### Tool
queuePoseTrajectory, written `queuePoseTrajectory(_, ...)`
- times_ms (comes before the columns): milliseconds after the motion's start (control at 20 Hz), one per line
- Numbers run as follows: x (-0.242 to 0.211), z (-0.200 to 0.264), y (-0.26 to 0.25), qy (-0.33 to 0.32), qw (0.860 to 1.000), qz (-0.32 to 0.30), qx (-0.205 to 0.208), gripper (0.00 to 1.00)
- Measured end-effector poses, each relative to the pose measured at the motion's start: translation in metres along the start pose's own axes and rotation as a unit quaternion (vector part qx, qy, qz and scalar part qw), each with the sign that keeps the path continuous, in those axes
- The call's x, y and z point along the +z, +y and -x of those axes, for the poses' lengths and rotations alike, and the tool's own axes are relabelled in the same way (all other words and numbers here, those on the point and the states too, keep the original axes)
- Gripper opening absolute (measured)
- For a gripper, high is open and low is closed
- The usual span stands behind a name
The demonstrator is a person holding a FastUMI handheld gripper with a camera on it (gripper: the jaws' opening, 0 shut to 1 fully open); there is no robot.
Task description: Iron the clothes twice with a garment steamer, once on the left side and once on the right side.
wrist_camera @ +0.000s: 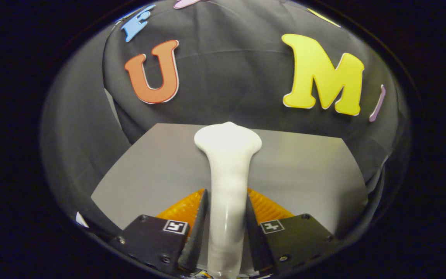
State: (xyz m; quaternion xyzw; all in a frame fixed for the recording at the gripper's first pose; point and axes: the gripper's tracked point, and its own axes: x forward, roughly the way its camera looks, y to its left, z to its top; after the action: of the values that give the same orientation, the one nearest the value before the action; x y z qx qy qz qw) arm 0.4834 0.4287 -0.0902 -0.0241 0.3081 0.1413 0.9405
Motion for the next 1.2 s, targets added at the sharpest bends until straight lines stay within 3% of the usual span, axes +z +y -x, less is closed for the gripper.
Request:
queuePoseTrajectory(100,-0.001,0.0,0.003,-0.001,1.0,0.001,0.006,0.43)
queuePoseTrajectory(350,0.008,0.021,0.002,-0.031,0.999,-0.01,0.04,0.37)
queuePoseTrajectory(600,0.004,0.072,-0.006,-0.075,0.995,-0.016,0.056,0.36)
queuePoseTrajectory(1000,-0.002,0.224,-0.033,-0.175,0.979,-0.035,0.095,0.36)
queuePoseTrajectory(1200,-0.008,0.309,-0.062,-0.222,0.969,-0.041,0.095,0.36)
